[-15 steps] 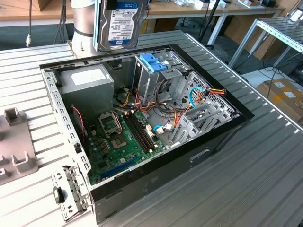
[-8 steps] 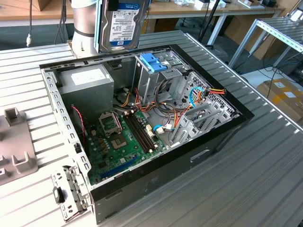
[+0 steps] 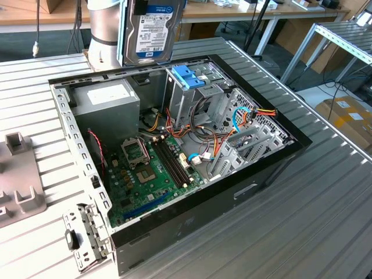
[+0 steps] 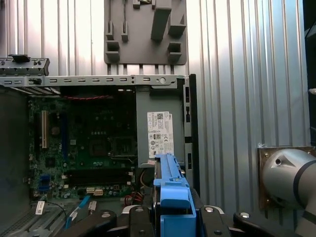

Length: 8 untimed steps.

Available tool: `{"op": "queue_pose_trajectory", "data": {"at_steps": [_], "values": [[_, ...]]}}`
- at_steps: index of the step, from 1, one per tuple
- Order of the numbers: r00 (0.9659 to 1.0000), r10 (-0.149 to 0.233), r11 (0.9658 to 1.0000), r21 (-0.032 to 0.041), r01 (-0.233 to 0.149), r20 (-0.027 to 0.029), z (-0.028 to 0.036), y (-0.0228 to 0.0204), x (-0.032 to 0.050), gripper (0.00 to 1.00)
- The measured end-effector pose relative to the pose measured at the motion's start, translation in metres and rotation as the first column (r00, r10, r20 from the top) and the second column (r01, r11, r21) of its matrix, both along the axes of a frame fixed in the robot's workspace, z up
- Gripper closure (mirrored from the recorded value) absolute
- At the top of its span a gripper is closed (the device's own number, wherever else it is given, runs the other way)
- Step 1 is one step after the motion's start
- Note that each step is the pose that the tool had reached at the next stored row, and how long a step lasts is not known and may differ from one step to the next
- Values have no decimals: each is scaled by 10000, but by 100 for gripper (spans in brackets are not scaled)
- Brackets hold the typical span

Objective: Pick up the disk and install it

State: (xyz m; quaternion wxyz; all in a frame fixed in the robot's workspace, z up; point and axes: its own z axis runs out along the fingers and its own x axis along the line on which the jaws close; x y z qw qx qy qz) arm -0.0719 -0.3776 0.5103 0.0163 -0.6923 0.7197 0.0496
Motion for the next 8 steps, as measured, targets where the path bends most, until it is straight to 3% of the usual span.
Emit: {"op": "queue_pose_trajectory", "data": {"at_steps": [8], "values": [[10000, 0, 10000, 0, 0, 0, 0, -59, 6, 63]]}}
